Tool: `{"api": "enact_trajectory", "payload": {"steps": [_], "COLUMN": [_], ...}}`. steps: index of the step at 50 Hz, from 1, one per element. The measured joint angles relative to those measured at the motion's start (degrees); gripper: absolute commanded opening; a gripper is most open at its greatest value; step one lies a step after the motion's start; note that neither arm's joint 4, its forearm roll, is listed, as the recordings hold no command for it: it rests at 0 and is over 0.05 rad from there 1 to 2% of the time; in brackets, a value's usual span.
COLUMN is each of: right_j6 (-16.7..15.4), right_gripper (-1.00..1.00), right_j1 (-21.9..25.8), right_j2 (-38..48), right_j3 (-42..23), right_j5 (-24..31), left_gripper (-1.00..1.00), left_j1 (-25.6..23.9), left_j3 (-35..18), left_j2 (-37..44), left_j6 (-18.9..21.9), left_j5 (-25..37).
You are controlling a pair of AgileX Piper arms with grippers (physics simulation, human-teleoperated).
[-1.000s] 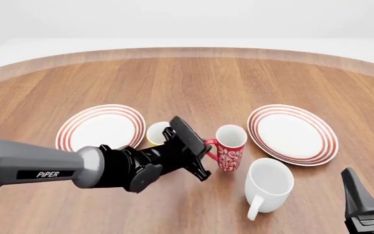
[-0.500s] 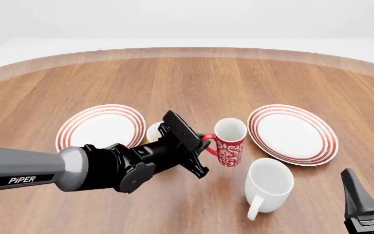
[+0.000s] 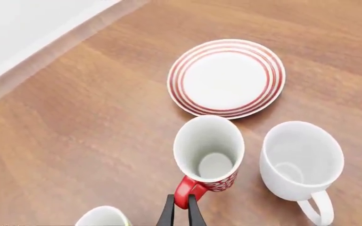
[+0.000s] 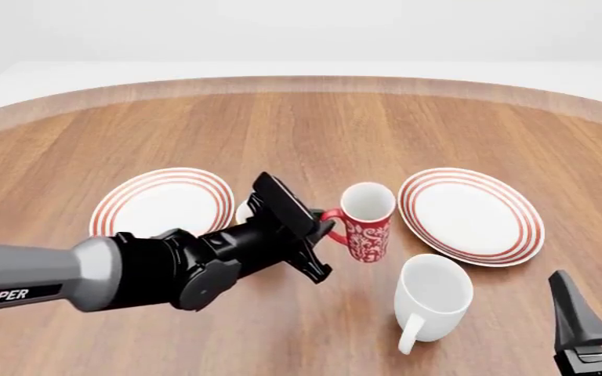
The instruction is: Put the red mug on the left plate.
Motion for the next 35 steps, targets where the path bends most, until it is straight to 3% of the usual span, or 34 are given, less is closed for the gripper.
{"api": "enact_trajectory", "payload": {"steps": [35], "right_j6": [-0.3], "right_gripper": [1.0], "right_j1": [-0.2], "right_j2": [0.0], "right_j3": [0.1], "right_j5": [-0.1], "left_gripper": [-1.0], "left_j1": [1.3], "left_j3": [1.6], "left_j2": [-2.8], "left_j6": [-0.5], "left_j5": [-0.9]}}
